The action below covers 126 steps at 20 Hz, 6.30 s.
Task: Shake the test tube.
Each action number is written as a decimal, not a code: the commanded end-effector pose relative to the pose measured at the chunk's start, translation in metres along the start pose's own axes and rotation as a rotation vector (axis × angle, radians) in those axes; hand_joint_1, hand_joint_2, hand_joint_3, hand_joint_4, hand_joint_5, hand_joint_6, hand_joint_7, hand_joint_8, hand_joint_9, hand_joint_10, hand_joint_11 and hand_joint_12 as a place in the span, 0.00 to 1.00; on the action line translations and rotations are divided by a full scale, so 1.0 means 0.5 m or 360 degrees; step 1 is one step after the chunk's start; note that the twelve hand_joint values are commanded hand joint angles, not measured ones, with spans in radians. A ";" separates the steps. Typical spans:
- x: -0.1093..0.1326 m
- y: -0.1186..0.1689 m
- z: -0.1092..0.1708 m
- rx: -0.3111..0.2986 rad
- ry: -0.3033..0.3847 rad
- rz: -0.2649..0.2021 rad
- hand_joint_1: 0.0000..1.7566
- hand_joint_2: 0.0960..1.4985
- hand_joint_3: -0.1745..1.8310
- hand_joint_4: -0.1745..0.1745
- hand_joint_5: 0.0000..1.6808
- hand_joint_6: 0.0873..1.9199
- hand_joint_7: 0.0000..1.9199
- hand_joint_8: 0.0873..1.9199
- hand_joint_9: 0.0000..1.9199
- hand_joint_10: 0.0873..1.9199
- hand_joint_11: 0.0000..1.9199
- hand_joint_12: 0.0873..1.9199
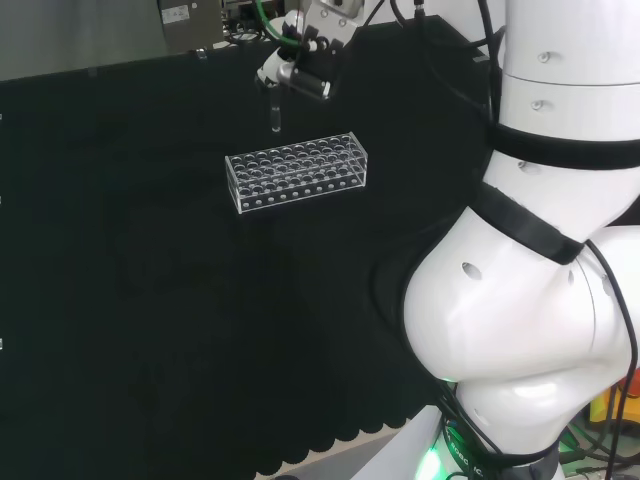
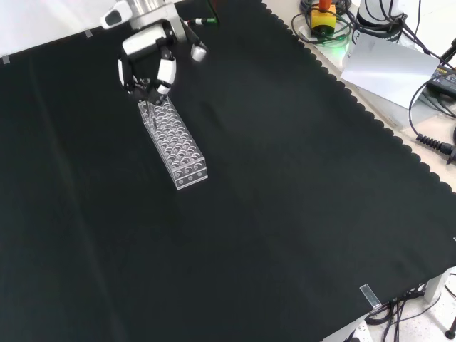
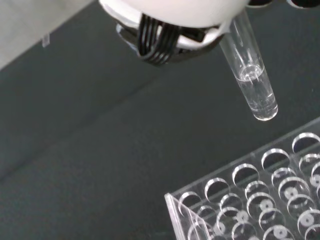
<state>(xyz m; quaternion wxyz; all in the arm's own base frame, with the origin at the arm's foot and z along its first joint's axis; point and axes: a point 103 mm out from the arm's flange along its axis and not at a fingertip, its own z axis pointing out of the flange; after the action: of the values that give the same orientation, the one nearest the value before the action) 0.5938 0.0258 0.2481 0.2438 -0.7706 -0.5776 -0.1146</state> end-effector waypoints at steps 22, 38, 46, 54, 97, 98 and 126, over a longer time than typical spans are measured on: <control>-0.247 -0.131 -0.357 -0.0358 -0.0328 0.0320 0.69 0.43 0.37 0.00 0.77 0.27 0.89 0.19 0.83 0.19 0.61 0.48; -0.346 -0.168 -0.464 -0.0503 -0.0474 0.0512 0.69 0.43 0.37 0.00 0.77 0.27 0.89 0.19 0.83 0.20 0.61 0.48; -0.184 -0.130 -0.339 -0.0361 -0.0315 0.0236 0.69 0.43 0.37 0.00 0.77 0.27 0.89 0.18 0.83 0.20 0.60 0.48; 0.030 -0.120 -0.199 -0.0183 -0.0227 -0.0082 0.69 0.43 0.37 0.00 0.77 0.27 0.89 0.18 0.83 0.20 0.60 0.48; -0.263 -0.150 -0.372 -0.0388 -0.0345 0.0393 0.69 0.42 0.38 0.00 0.77 0.27 0.89 0.18 0.83 0.20 0.60 0.49; -0.245 -0.146 -0.361 -0.0366 -0.0322 0.0343 0.69 0.42 0.38 0.00 0.77 0.27 0.89 0.18 0.83 0.20 0.60 0.49; -0.012 -0.117 -0.216 -0.0169 -0.0242 -0.0036 0.69 0.42 0.38 0.00 0.77 0.27 0.89 0.18 0.83 0.20 0.60 0.49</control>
<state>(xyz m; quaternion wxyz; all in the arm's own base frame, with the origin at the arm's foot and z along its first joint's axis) 0.5350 0.0056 0.4193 0.1104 -0.7670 -0.6209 -0.1185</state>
